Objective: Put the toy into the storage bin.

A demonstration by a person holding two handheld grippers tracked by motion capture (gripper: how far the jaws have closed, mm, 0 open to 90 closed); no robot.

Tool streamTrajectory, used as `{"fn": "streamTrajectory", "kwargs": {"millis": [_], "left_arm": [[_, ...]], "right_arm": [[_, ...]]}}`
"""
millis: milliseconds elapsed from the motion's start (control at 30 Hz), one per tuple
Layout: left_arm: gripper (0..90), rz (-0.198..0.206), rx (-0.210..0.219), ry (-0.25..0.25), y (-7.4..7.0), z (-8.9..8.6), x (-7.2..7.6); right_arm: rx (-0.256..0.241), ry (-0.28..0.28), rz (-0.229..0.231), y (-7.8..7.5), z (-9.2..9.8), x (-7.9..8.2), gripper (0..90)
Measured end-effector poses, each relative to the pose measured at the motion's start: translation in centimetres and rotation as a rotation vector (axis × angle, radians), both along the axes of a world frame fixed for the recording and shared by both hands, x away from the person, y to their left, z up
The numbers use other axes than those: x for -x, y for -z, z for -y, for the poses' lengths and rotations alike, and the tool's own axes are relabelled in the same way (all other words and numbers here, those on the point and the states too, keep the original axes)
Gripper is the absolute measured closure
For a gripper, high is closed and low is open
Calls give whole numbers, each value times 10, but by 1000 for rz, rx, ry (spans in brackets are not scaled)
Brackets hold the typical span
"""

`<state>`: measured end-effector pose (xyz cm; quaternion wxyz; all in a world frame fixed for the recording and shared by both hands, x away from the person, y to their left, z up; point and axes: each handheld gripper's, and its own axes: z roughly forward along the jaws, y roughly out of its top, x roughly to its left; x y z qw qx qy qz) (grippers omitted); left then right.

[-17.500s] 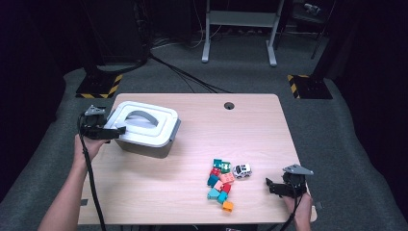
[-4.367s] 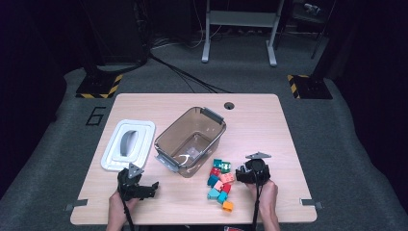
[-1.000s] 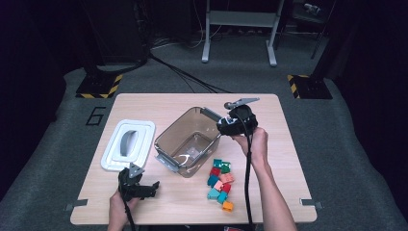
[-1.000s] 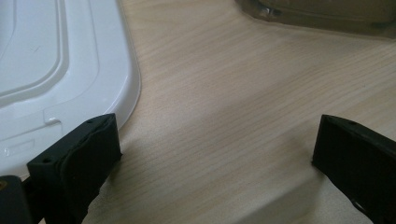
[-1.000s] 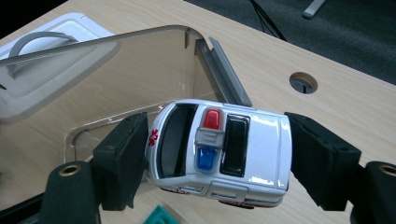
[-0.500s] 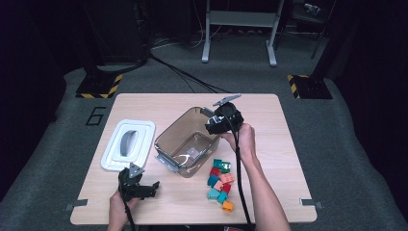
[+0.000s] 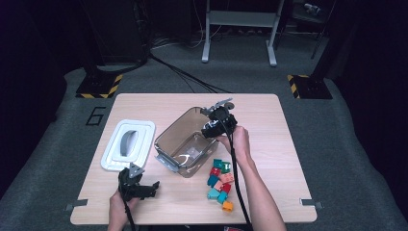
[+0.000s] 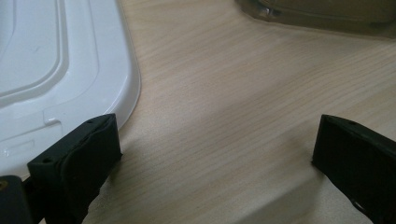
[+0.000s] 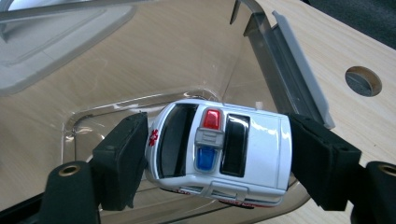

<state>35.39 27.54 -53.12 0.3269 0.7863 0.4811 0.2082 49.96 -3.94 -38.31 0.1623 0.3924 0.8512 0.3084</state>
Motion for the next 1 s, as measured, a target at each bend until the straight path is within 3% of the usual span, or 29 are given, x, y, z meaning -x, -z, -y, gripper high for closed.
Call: {"fn": "streamTrajectory", "kwargs": {"millis": [600,767,800,1000], "left_arm": [[8,4,3,-3,0,0,0],[8,0,-1,1,0,0,0],[8,0,0,2,0,0,0],[8,4,2,-2,0,0,0]], "right_arm": [[53,-25,-21,9,-9,1,240],[77,-43,-2,11,-11,0,239],[85,-38,-18,11,-10,1,238],[69,-24,-33,12,-10,2,234]]}}
